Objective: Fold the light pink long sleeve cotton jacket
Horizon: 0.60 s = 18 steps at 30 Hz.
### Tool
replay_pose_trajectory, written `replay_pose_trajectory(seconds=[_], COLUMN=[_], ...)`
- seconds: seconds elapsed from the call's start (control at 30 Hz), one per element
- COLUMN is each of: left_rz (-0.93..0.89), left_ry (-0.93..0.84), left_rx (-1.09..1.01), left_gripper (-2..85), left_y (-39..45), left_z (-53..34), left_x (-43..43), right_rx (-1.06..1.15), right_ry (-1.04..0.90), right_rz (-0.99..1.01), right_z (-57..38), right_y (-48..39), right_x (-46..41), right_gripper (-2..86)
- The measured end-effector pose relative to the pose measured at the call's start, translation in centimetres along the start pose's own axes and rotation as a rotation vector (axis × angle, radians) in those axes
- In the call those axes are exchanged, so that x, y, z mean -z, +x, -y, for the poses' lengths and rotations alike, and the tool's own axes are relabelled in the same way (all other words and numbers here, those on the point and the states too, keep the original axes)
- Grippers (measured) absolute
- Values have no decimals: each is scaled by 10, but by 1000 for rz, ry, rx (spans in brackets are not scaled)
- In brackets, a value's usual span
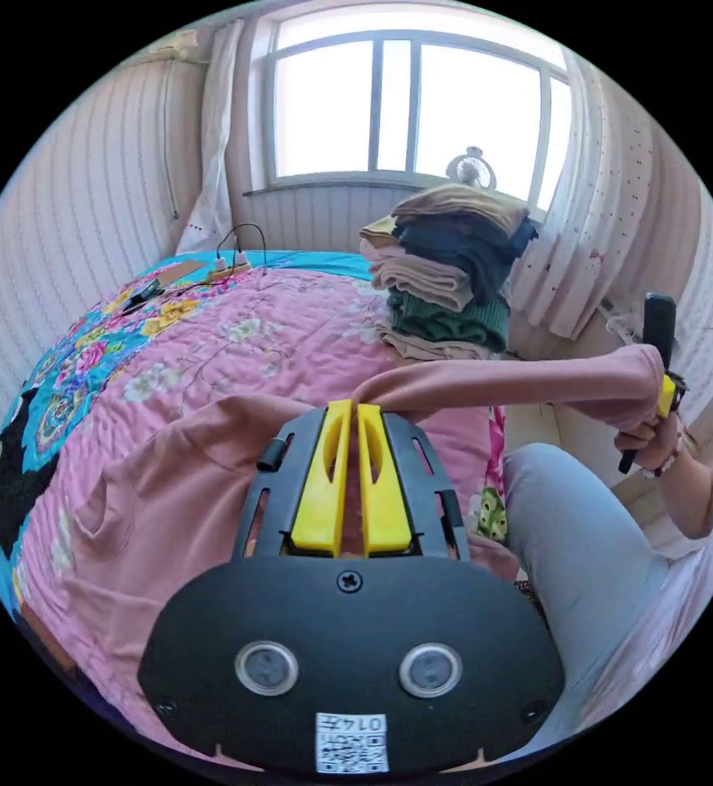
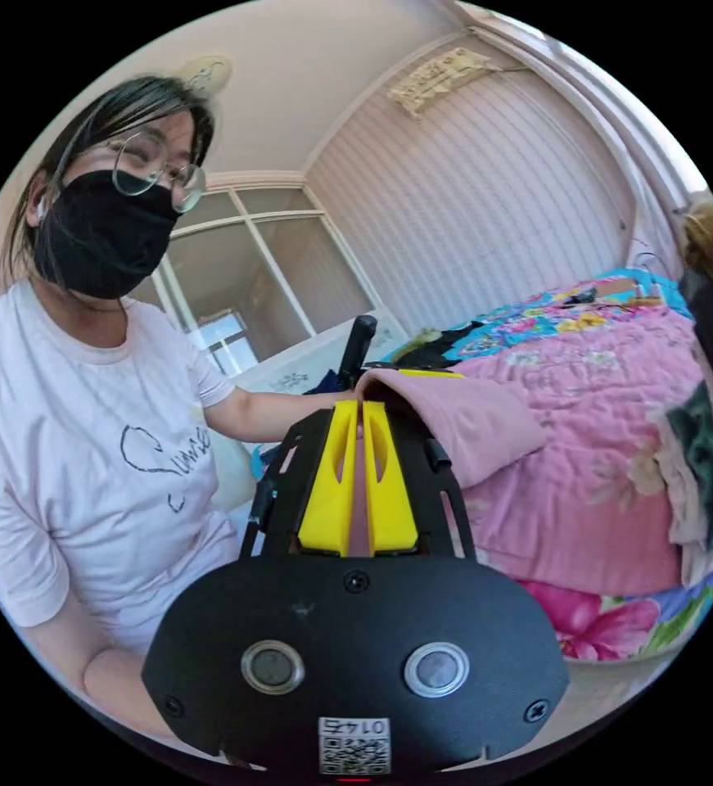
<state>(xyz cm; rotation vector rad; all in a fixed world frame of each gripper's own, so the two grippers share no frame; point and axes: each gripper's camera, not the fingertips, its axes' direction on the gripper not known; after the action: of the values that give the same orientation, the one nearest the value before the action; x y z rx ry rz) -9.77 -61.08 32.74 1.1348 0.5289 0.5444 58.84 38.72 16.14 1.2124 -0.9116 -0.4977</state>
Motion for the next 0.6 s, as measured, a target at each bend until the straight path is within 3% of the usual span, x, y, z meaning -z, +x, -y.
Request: replay_pose_trajectory(seconds=[0.07, 0.13, 0.27, 0.43, 0.6], left_rz=[63, 136, 342, 293, 148], left_ry=[31, 13, -73, -122, -73], left_rx=[106, 174, 389, 569, 658], left_gripper=[-9, -8, -6, 3, 33], left_y=[-27, -44, -82, -108, -114], left_z=[-45, -81, -163, -217, -230], left_x=[59, 92, 137, 178, 214], right_rx=[88, 123, 207, 289, 147], right_ry=[-121, -259, -648, -901, -911], right_rz=[212, 292, 265, 320, 292], right_z=[15, 18, -4, -37, -30], right_y=[-23, -39, -80, -111, -81], right_x=[-60, -112, -228, -286, -296], right_gripper=[6, 8, 26, 64, 64])
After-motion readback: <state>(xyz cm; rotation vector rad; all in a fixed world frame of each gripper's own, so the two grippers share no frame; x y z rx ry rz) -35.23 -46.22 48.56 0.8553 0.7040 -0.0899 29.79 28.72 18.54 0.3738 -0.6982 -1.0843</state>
